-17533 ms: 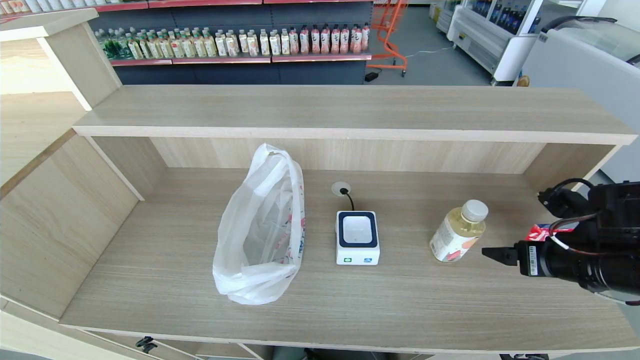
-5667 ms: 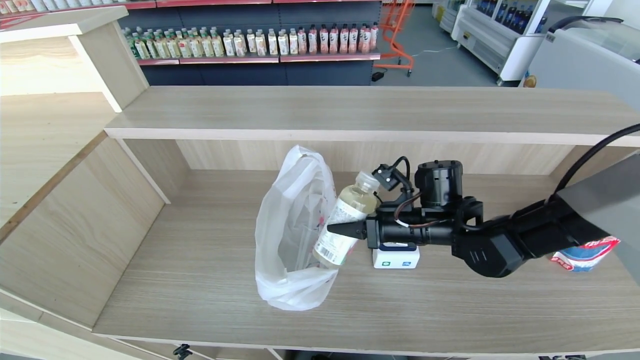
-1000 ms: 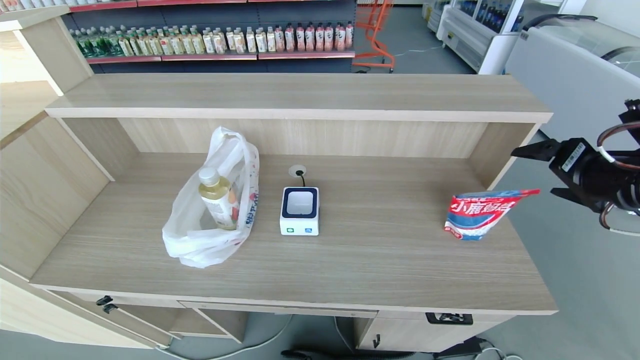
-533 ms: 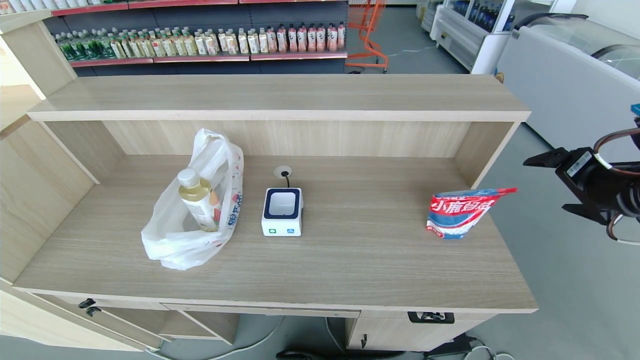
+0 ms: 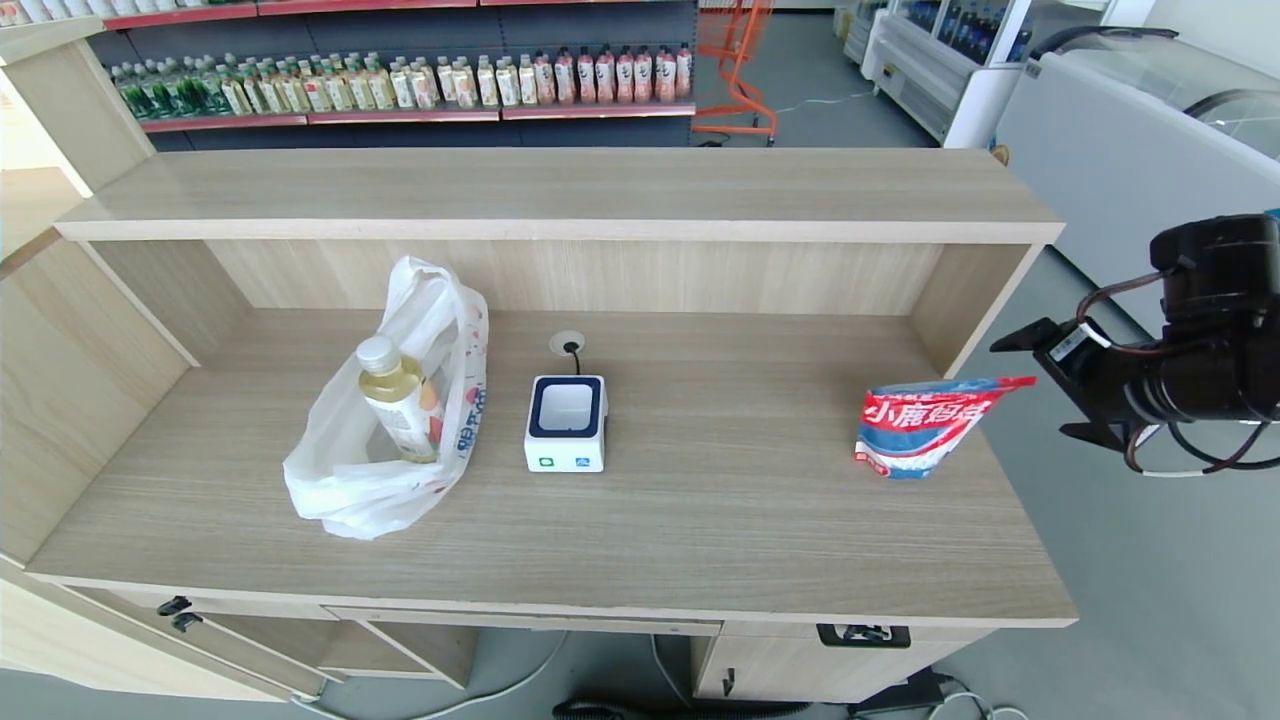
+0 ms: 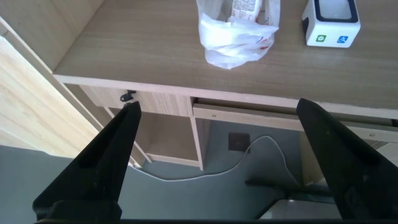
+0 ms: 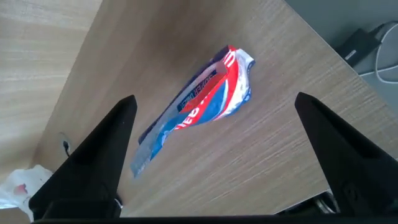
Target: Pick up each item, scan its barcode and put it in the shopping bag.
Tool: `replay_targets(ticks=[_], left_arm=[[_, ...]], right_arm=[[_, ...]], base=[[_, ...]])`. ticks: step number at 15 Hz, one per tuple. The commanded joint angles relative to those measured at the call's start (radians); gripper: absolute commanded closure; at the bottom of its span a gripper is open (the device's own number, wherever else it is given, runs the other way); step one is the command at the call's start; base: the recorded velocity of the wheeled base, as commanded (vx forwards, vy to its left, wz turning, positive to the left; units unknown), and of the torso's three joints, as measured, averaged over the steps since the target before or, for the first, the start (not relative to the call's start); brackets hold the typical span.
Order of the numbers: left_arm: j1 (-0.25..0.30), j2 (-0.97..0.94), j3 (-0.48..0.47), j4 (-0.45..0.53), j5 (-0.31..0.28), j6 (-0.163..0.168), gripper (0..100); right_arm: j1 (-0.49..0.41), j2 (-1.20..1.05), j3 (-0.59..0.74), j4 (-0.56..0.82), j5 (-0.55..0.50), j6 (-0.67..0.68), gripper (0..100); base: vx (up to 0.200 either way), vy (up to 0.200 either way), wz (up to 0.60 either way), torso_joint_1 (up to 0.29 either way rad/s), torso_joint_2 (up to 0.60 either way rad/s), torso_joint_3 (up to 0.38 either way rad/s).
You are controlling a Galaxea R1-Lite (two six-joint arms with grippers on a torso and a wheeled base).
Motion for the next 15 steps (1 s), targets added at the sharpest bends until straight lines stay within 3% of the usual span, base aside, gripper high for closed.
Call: replay_targets(ticks=[1,8,9,15], left_arm=[[0.0,0.0,0.0,0.0,0.0,0.0,0],[0.0,0.0,0.0,0.0,0.0,0.0,0],[0.0,0.0,0.0,0.0,0.0,0.0,0],[0.0,0.0,0.0,0.0,0.0,0.0,0]], right_arm=[[0.01,0.126,-0.057,-0.007,0.001,-0.013,0],[0.079,0.303,-0.098,-0.124,0.001,-0.089,0],[0.089,0.312,-0.098,-0.151,0.001,-0.089,100],[0.11,0.318,-0.093,-0.157,-0.008,-0.165,100]], base=[[0.0,0.0,0.0,0.0,0.0,0.0],[0.0,0.0,0.0,0.0,0.0,0.0],[0.0,0.0,0.0,0.0,0.0,0.0],[0.0,0.0,0.0,0.0,0.0,0.0]])
